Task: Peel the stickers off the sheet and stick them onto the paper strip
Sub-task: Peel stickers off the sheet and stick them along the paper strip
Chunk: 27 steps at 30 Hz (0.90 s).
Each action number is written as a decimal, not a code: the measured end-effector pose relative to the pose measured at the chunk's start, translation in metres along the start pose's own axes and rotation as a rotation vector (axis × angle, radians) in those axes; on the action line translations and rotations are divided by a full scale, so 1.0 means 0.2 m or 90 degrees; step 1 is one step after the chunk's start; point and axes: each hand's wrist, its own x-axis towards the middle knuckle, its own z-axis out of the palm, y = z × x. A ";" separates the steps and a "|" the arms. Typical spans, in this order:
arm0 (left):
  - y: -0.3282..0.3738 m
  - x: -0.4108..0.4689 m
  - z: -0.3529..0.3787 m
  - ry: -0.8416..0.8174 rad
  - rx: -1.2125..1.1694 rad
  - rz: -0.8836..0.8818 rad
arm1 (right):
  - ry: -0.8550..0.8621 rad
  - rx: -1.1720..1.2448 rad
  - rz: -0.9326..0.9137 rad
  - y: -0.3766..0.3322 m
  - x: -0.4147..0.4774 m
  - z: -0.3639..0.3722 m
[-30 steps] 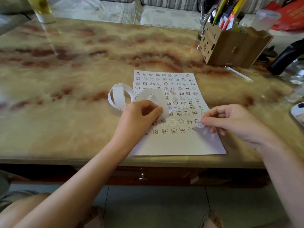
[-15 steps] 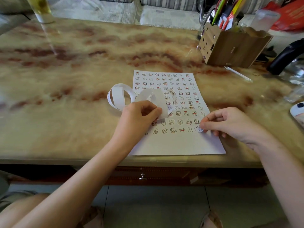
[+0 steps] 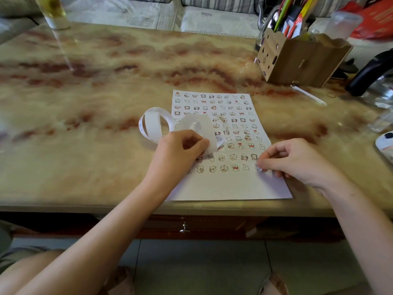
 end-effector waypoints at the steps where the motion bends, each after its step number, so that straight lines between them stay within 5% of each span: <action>1: 0.00 0.00 0.00 0.000 -0.001 -0.001 | 0.003 -0.002 -0.001 0.00 0.00 0.00; 27: 0.00 0.00 0.00 -0.004 -0.001 -0.011 | -0.016 -0.083 -0.018 0.08 0.06 -0.02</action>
